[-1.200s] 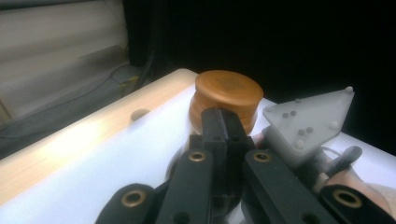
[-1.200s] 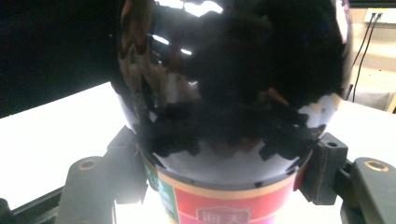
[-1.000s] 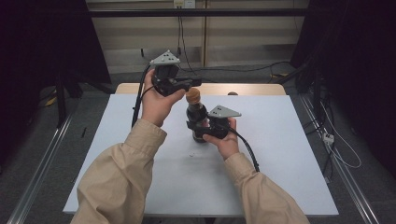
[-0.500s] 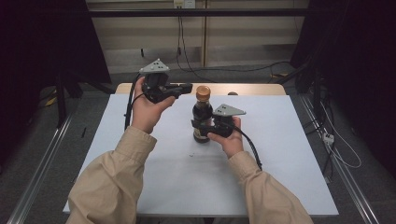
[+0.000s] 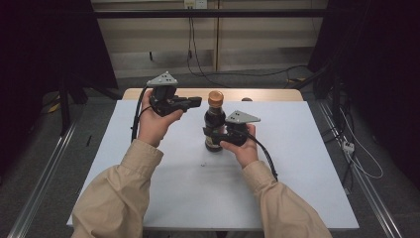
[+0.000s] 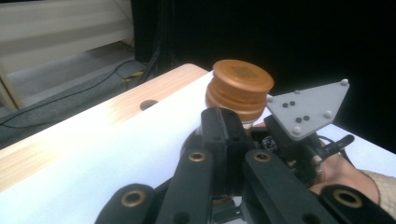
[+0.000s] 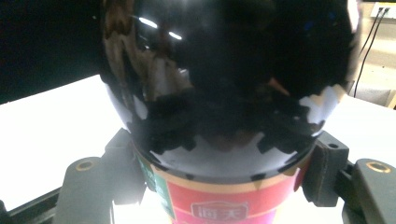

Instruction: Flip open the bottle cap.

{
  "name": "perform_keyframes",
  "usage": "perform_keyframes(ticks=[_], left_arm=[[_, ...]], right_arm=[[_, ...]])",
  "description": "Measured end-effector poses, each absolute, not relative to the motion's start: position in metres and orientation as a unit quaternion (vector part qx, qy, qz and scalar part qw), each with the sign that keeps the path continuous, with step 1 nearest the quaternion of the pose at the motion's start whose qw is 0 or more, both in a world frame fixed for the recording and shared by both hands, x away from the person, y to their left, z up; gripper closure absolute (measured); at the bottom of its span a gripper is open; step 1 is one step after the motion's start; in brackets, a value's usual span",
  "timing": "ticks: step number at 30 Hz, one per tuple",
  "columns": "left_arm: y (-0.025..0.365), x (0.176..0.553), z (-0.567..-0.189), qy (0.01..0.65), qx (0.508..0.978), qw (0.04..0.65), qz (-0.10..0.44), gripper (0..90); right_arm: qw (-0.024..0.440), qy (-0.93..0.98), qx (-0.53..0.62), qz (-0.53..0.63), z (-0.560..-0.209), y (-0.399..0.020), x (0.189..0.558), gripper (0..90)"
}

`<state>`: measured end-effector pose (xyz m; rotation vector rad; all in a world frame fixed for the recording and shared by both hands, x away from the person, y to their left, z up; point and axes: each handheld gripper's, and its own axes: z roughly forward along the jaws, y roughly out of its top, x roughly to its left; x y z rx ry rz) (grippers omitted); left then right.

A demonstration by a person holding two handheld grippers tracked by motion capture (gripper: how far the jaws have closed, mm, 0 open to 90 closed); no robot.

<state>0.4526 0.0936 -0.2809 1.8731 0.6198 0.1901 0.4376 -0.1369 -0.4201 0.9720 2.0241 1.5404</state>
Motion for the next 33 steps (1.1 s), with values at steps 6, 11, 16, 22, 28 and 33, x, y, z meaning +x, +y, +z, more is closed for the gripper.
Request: perform_keyframes(ticks=[6,11,16,22,28,33], left_arm=[[0.091,0.454,-0.284,0.259,0.800,0.536,0.076,90.0],[0.089,0.454,-0.284,0.254,0.803,0.533,0.080,90.0],[0.085,0.456,-0.285,0.255,0.805,0.530,0.074,90.0],[0.081,0.457,-0.284,0.250,0.806,0.531,0.075,90.0],[0.077,0.457,-0.281,0.242,0.809,0.531,0.074,90.0],[0.074,0.458,-0.278,0.236,0.812,0.528,0.076,90.0]], right_arm=[[0.208,0.727,0.349,0.554,-0.420,-0.137,0.437,29.7],[0.208,0.726,0.349,0.555,-0.420,-0.137,0.438,29.6],[0.209,0.727,0.348,0.553,-0.420,-0.137,0.437,29.6],[0.209,0.727,0.348,0.554,-0.420,-0.137,0.437,29.6],[0.208,0.727,0.348,0.555,-0.420,-0.137,0.437,29.5],[0.206,0.726,0.350,0.555,-0.421,-0.138,0.437,29.5]])
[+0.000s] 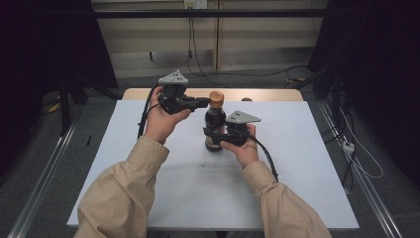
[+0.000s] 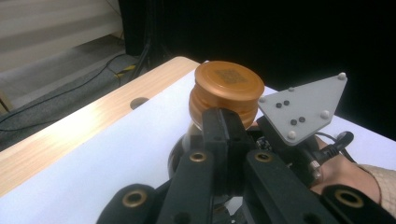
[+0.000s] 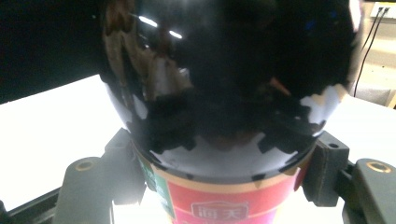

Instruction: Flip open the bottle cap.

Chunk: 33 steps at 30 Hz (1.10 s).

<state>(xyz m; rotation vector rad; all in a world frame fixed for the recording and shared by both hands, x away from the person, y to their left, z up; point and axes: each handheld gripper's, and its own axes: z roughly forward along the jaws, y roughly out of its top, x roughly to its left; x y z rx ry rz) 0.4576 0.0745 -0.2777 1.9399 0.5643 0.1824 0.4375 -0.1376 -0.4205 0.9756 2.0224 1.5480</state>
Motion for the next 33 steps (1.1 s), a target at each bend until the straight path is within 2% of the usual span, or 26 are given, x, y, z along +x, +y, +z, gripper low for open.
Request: perform_keyframes(ticks=[33], left_arm=[[0.068,0.459,-0.261,0.233,0.799,0.550,0.069,90.0]], right_arm=[[0.207,0.722,0.352,0.559,-0.422,-0.139,0.438,29.7]])
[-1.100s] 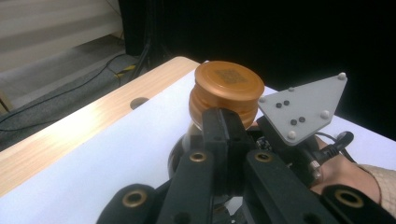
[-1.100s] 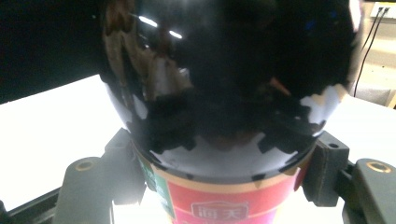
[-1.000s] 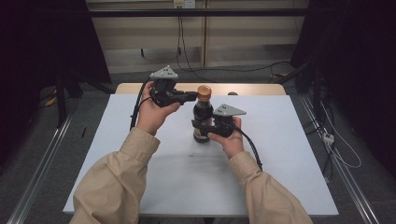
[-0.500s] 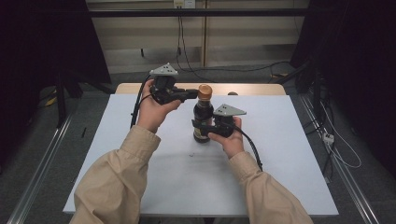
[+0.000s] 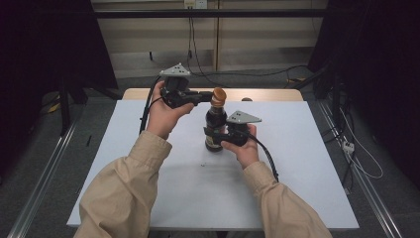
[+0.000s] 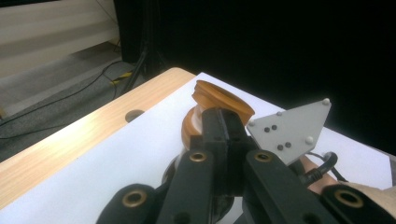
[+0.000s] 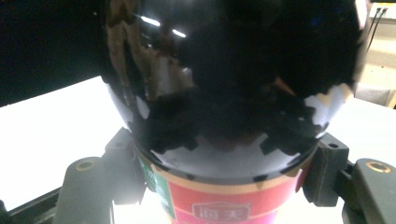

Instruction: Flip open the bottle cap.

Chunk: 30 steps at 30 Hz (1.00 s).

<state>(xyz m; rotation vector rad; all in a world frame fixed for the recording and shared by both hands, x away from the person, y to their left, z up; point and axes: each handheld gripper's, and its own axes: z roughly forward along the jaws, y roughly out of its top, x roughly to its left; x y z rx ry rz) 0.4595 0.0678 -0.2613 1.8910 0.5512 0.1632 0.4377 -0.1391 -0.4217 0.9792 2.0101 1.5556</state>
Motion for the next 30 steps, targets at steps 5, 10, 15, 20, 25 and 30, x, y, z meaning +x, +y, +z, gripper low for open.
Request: perform_keyframes(ticks=[5,10,15,20,25,30], left_arm=[[0.053,0.454,-0.253,0.218,0.809,0.541,0.071,90.0],[0.061,0.454,-0.251,0.223,0.807,0.541,0.080,90.0],[0.075,0.455,-0.248,0.229,0.812,0.528,0.094,90.0],[0.083,0.460,-0.265,0.251,0.823,0.501,0.090,90.0],[0.077,0.463,-0.274,0.241,0.824,0.508,0.074,90.0],[0.074,0.465,-0.273,0.237,0.823,0.511,0.071,90.0]], right_arm=[[0.223,0.733,0.334,0.549,-0.420,-0.130,0.436,29.4],[0.213,0.725,0.351,0.554,-0.421,-0.136,0.437,29.8],[0.213,0.728,0.346,0.553,-0.421,-0.136,0.437,29.8],[0.210,0.726,0.348,0.555,-0.421,-0.137,0.437,29.7],[0.210,0.726,0.348,0.555,-0.421,-0.136,0.437,29.7],[0.209,0.726,0.349,0.555,-0.421,-0.137,0.437,29.7]])
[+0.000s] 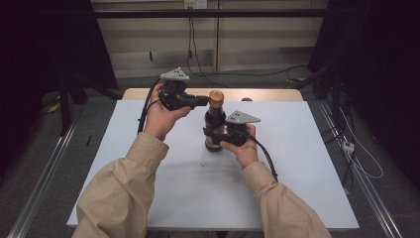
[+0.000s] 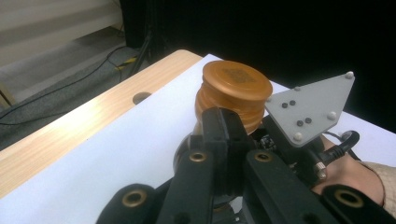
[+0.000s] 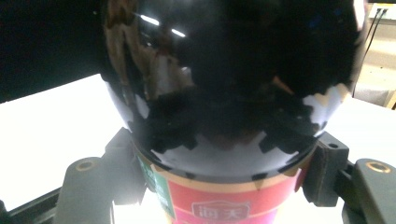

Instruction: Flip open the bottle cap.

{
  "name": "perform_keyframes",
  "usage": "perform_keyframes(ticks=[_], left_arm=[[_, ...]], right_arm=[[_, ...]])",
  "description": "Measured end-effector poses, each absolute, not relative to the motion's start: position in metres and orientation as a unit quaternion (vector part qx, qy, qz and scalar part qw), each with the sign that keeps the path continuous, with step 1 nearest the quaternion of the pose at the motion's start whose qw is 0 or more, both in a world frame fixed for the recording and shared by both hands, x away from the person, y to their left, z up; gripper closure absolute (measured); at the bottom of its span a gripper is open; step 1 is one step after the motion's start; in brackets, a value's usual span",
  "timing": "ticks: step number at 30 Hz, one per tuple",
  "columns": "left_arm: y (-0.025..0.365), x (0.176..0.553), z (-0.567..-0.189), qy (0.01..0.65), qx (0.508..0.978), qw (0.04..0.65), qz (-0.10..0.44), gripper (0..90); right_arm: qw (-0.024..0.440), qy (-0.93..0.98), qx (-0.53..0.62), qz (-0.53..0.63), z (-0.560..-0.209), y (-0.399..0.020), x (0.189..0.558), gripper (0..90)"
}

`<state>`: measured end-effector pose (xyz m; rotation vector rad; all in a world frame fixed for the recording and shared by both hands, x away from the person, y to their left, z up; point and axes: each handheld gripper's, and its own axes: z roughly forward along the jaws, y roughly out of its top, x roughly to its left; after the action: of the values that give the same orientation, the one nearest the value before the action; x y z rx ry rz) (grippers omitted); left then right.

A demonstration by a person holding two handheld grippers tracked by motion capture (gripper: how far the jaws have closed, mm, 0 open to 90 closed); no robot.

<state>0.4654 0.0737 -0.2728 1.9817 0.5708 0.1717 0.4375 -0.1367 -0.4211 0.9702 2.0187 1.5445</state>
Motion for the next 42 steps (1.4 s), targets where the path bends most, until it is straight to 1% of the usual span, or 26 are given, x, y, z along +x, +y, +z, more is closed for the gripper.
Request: perform_keyframes(ticks=[23,42], left_arm=[[0.065,0.467,-0.264,0.228,0.827,0.509,0.075,90.0],[0.061,0.466,-0.257,0.229,0.819,0.522,0.071,90.0]], right_arm=[[0.206,0.725,0.348,0.558,-0.421,-0.140,0.438,29.8],[0.205,0.725,0.349,0.557,-0.421,-0.140,0.438,29.9]])
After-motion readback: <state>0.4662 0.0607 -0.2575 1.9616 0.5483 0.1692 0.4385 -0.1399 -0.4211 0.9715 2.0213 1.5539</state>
